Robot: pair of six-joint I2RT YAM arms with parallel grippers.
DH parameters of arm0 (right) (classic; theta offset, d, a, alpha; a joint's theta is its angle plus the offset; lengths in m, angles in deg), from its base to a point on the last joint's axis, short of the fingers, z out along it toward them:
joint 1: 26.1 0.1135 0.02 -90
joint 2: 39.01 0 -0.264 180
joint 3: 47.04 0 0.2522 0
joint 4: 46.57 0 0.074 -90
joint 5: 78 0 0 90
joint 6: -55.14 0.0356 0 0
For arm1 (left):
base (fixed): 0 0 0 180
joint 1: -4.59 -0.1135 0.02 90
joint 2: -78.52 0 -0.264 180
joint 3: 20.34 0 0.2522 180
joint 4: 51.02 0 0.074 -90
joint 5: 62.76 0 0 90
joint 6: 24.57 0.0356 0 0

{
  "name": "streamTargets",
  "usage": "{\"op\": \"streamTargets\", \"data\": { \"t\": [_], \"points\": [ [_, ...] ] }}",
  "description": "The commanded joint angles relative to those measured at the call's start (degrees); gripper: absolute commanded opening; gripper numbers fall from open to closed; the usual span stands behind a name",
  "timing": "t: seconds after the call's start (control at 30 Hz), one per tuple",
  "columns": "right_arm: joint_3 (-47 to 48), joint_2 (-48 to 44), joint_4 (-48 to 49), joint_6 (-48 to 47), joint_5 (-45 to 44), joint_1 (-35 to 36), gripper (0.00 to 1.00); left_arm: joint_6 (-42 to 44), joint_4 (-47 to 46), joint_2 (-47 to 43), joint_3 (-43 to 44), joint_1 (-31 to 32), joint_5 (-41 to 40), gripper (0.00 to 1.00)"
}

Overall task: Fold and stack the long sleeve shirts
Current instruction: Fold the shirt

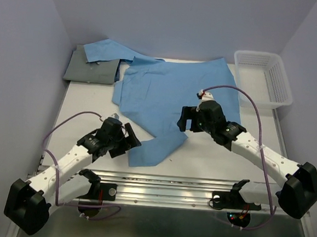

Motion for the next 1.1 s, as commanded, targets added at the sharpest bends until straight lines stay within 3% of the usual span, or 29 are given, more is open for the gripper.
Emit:
{"op": "streamTargets", "data": {
  "t": [0.0,0.17,0.43,0.5,0.53,0.63,0.67,0.87,1.07],
  "points": [
    [-2.5,-2.6,-1.7,4.4,-8.3,-3.7,1.0,-12.2,2.3,-5.4,-5.4,5.9,0.3,0.99],
    [-4.5,-3.8,-3.2,4.5,-6.6,-7.5,1.0,-16.8,-0.4,2.6,-4.9,13.8,-4.6,0.99],
    [-5.8,-5.3,-6.1,3.1,-10.7,-12.6,1.0,-16.7,9.8,24.3,11.0,21.2,-17.6,0.98],
    [-6.4,-5.8,-6.3,3.1,-10.9,-14.0,1.0,-16.5,10.4,28.4,12.9,22.9,-18.1,0.82],
    [-6.6,-6.2,-6.4,3.0,-10.4,-14.6,1.0,-16.0,10.4,29.3,14.4,23.2,-18.2,0.59],
    [-7.3,-7.0,-6.5,3.0,-10.3,-15.9,1.0,-15.5,8.6,30.3,15.4,24.4,-16.6,0.21],
    [-7.6,-7.2,-6.5,3.1,-10.8,-15.9,1.0,-15.7,8.0,30.1,15.3,24.8,-16.5,0.0],
    [-7.4,-8.5,-6.8,3.9,-12.8,-19.0,1.0,-17.1,8.2,20.9,15.6,26.0,-17.8,0.0],
    [-7.1,-8.0,-7.1,5.3,-11.1,-26.6,1.0,-16.7,3.9,-1.3,18.5,26.0,-20.8,0.0]
  ]
}}
